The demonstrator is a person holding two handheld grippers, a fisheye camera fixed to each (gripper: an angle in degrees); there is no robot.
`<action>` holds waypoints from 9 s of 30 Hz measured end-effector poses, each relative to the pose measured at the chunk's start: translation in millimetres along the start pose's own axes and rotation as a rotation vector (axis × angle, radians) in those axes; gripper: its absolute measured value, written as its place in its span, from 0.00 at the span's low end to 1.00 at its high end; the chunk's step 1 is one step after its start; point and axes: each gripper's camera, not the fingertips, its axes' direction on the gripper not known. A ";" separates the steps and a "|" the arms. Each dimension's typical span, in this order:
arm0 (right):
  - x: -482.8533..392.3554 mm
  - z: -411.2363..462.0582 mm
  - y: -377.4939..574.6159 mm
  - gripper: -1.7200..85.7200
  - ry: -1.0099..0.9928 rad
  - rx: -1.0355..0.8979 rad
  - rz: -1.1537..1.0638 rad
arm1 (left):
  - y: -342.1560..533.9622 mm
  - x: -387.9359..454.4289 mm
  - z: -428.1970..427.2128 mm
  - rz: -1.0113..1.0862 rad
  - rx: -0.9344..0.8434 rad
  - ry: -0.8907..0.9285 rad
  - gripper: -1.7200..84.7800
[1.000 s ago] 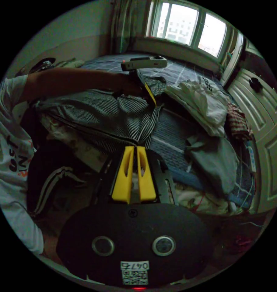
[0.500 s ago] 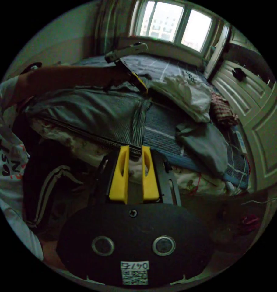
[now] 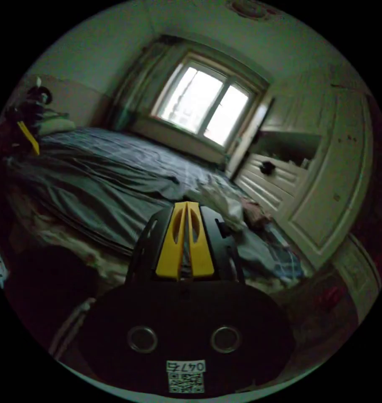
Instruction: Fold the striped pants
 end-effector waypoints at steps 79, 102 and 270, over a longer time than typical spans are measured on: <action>143.5 -91.0 162.1 0.12 -0.305 -0.383 0.340 | 565.7 -340.3 -407.2 -0.869 0.179 -0.365 0.09; 389.8 -36.7 314.2 0.11 -0.557 -0.364 0.749 | 322.4 -59.7 -208.1 -0.516 0.192 -0.360 0.10; -866.0 583.5 -62.4 0.06 -0.980 -0.075 -0.583 | 18.2 -430.9 -255.2 -0.351 -0.057 -0.101 0.12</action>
